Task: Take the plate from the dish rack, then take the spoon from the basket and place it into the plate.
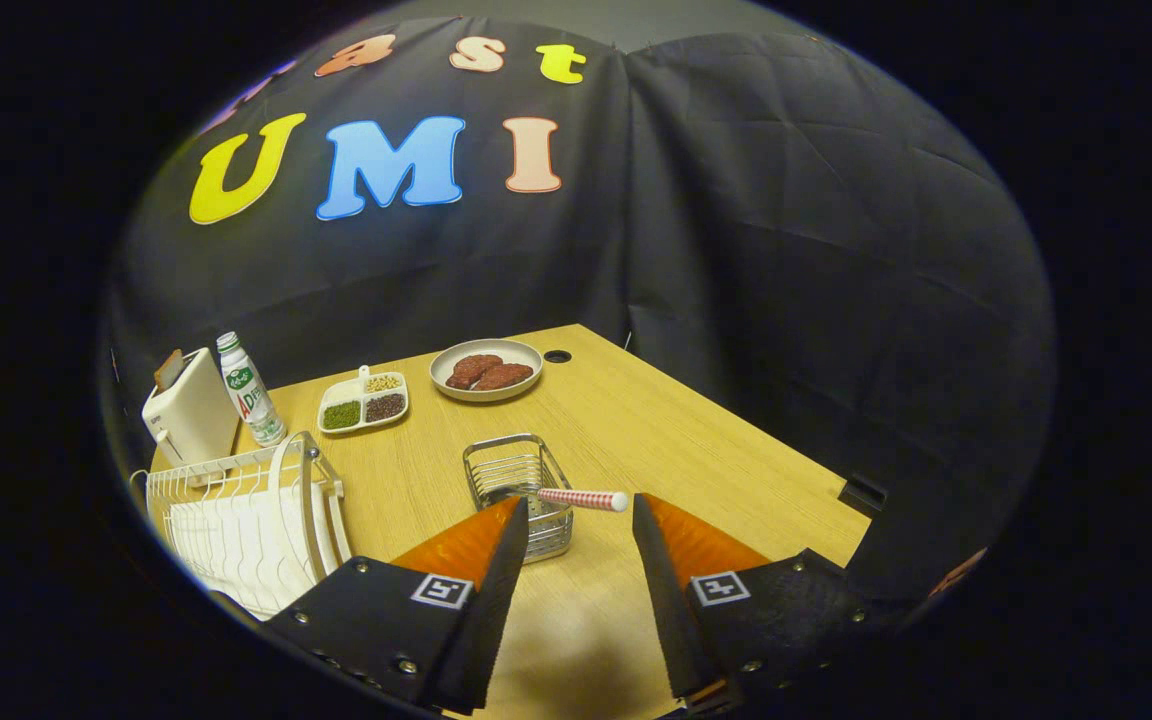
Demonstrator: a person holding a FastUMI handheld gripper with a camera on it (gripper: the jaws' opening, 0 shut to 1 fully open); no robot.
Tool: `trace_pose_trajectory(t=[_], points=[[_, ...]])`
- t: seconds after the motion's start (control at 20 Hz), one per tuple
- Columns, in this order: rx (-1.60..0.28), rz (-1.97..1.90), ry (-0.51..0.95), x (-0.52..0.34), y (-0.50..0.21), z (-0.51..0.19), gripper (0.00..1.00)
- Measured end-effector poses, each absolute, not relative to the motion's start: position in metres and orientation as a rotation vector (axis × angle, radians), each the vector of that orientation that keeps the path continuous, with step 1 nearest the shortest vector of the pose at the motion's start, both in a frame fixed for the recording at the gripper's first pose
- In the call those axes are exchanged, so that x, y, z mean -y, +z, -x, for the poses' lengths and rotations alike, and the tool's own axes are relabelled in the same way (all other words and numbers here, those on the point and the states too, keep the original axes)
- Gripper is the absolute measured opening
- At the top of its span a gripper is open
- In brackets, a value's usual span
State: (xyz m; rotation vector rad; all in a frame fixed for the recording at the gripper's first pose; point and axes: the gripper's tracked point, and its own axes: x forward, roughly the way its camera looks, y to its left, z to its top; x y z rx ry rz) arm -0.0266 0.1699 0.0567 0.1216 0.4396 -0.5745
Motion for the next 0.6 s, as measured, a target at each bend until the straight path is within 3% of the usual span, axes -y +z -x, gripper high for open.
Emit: trace_pose_trajectory(t=[0.6], points=[[-0.464,-0.217,-0.416,-0.137,0.025,0.001,0.65]])
